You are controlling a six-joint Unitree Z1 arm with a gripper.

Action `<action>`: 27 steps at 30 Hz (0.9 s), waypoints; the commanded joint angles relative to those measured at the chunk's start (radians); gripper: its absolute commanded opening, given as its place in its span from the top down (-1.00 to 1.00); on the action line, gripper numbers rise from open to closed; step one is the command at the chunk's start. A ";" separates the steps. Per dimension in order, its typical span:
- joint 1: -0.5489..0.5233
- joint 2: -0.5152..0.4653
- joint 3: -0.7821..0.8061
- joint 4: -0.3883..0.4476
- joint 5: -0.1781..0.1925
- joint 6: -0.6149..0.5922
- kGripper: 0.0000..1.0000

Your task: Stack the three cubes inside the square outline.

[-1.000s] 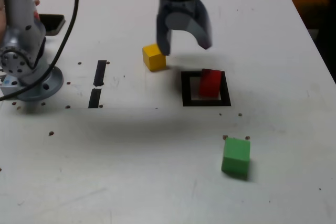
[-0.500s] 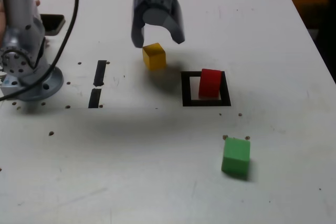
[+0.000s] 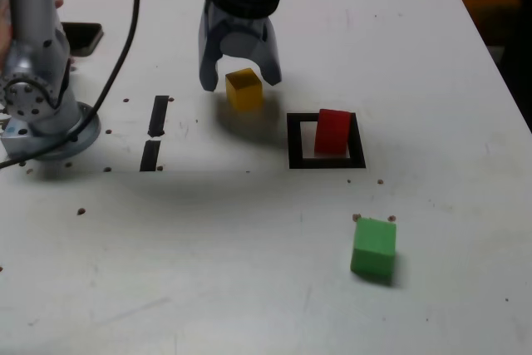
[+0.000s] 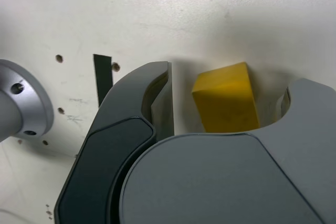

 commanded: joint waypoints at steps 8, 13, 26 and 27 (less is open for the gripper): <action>0.017 0.049 0.018 -0.054 -0.006 -0.001 -0.59; 0.027 0.060 0.026 -0.060 -0.008 0.000 -0.58; 0.038 0.052 0.015 -0.074 -0.051 0.011 0.48; 0.038 0.045 0.008 -0.060 -0.050 0.012 0.48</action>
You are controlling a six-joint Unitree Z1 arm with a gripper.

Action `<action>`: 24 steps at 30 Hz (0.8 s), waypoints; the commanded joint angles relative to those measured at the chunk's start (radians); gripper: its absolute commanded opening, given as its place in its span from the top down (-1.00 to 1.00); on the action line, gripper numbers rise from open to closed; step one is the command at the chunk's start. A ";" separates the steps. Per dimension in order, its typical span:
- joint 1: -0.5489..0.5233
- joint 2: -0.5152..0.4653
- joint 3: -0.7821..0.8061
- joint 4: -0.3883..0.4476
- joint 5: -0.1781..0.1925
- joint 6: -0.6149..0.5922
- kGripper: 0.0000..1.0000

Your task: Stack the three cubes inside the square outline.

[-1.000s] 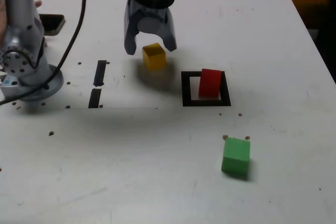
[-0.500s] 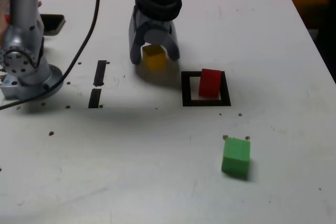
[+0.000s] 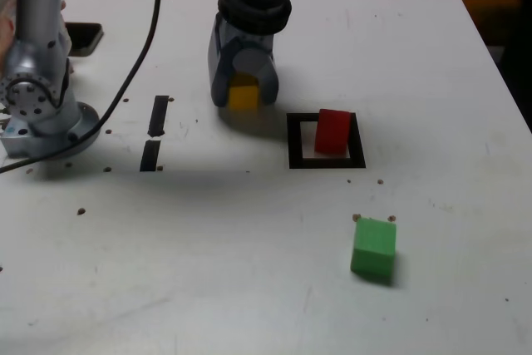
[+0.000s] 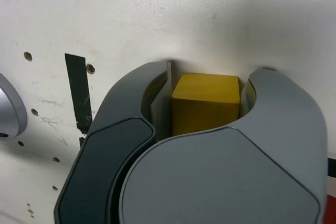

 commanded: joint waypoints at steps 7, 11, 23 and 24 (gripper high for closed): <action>0.001 -0.064 -0.058 0.123 0.018 0.002 0.48; -0.039 -0.108 -0.123 0.185 0.024 0.001 0.48; -0.139 -0.084 -0.267 0.257 0.013 -0.011 0.48; -0.148 -0.077 -0.282 0.262 0.010 -0.012 0.48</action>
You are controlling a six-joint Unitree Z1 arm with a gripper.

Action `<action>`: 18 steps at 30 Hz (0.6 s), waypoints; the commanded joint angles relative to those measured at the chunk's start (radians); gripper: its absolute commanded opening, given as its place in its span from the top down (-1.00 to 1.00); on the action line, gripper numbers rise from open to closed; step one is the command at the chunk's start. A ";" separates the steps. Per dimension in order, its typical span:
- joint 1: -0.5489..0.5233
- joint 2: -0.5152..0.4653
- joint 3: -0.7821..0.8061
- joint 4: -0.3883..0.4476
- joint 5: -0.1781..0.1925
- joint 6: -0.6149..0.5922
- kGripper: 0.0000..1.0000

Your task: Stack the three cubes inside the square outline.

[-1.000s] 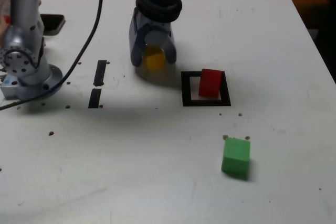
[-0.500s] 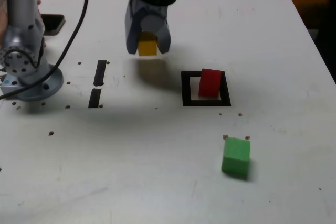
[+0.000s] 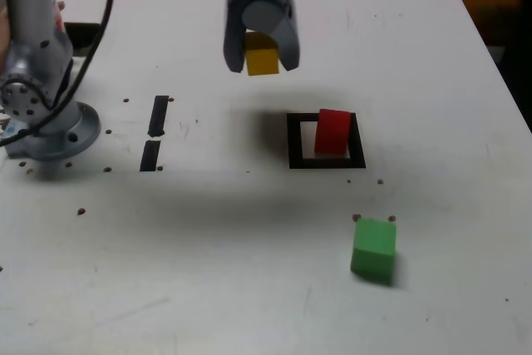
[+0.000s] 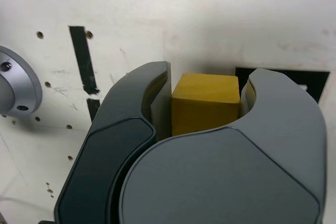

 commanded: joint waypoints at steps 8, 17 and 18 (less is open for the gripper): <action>-0.085 0.098 -0.153 0.003 -0.072 0.013 0.48; -0.112 0.156 -0.226 -0.004 -0.095 0.032 0.48; -0.112 0.161 -0.228 -0.004 -0.096 0.032 0.48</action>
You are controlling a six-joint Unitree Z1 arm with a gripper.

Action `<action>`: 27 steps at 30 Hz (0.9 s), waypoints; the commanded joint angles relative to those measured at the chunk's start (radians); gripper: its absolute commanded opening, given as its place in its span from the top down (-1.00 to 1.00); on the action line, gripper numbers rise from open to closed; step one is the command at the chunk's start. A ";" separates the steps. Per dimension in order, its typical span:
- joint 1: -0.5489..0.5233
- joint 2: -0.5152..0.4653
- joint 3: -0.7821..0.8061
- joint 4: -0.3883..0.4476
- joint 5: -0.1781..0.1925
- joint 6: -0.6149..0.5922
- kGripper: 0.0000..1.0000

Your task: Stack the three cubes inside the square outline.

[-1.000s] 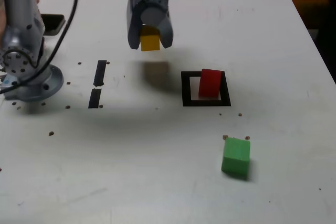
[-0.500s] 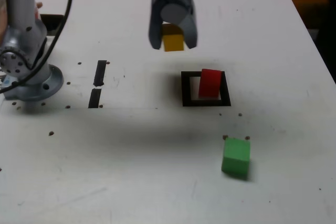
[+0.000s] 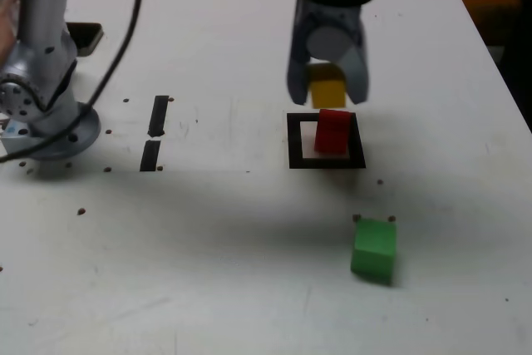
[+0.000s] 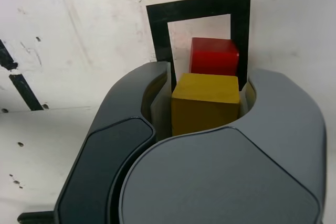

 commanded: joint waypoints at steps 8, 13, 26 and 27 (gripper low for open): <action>-0.001 0.034 -0.005 -0.004 -0.004 0.004 0.48; -0.001 0.048 0.003 -0.025 -0.012 0.007 0.47; -0.001 0.069 0.019 -0.049 -0.030 0.023 0.29; -0.001 0.068 0.019 -0.049 -0.030 0.023 0.28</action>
